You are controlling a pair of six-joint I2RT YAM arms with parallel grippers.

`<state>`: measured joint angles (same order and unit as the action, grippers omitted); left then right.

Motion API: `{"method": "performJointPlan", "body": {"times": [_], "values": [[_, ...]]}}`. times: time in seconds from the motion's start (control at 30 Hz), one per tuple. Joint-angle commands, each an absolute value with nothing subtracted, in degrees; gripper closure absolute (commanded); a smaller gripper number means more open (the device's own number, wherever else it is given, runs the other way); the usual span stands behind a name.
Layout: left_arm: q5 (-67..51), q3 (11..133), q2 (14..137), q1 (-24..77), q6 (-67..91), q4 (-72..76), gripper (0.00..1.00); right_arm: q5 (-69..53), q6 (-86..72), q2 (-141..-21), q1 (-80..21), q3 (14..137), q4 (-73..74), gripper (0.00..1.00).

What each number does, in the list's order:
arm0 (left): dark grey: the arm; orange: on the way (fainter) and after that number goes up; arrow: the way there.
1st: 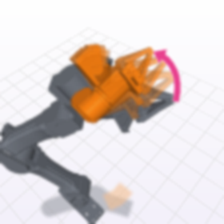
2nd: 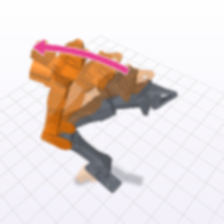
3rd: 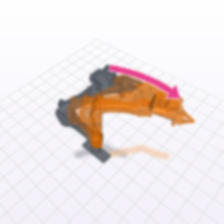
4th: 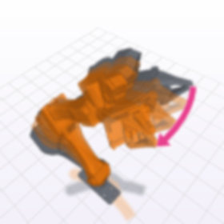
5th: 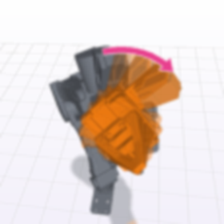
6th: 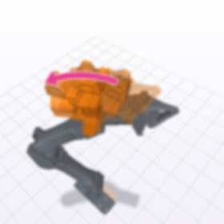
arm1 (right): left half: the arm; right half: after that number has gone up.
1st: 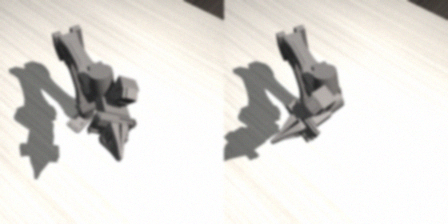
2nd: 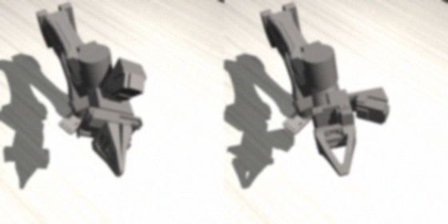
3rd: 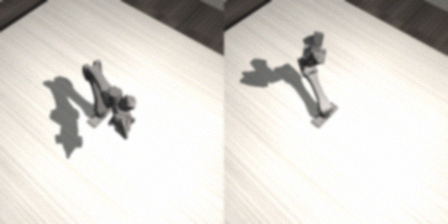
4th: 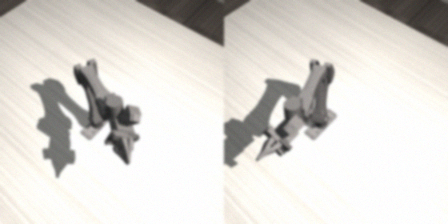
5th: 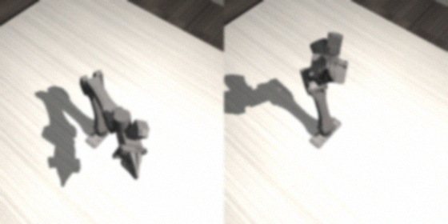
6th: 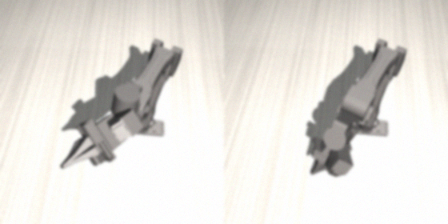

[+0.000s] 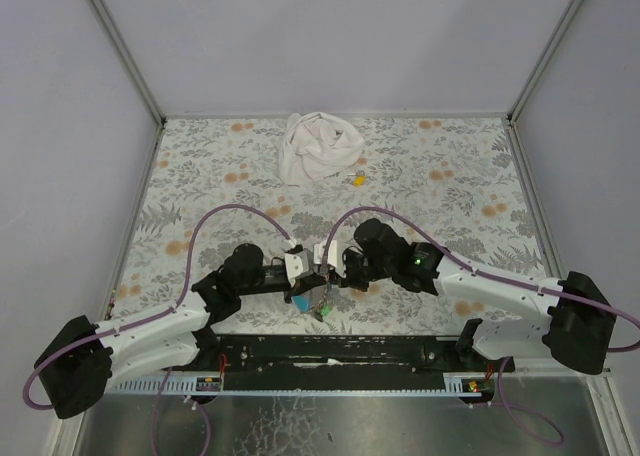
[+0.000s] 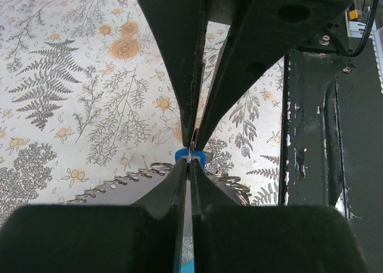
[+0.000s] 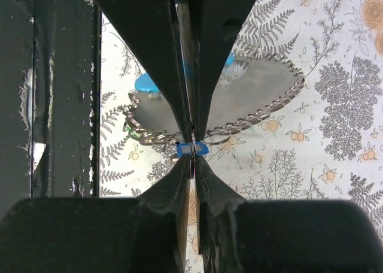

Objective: Put the keys on the keyring

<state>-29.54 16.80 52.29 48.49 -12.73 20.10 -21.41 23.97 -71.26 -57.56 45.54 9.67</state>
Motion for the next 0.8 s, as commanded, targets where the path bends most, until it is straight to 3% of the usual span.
{"method": "performJointPlan", "body": {"times": [0.0,0.37,0.57,0.77], "values": [[-29.14,16.74,51.80,49.03,-14.27,23.95,1.00,-21.31,24.18,-69.06,-59.77,45.82,1.31,0.83],[-31.85,14.56,50.41,45.46,-11.83,27.44,1.00,-21.04,25.26,-59.93,-58.58,40.55,2.20,0.61],[-34.04,13.18,50.22,43.84,-9.54,31.35,1.00,-24.45,22.48,-59.58,-55.60,35.47,-2.86,0.61],[-30.98,13.78,49.23,43.04,-10.03,27.75,1.00,-16.88,13.42,-60.83,-54.11,33.41,-4.19,0.58]]}}
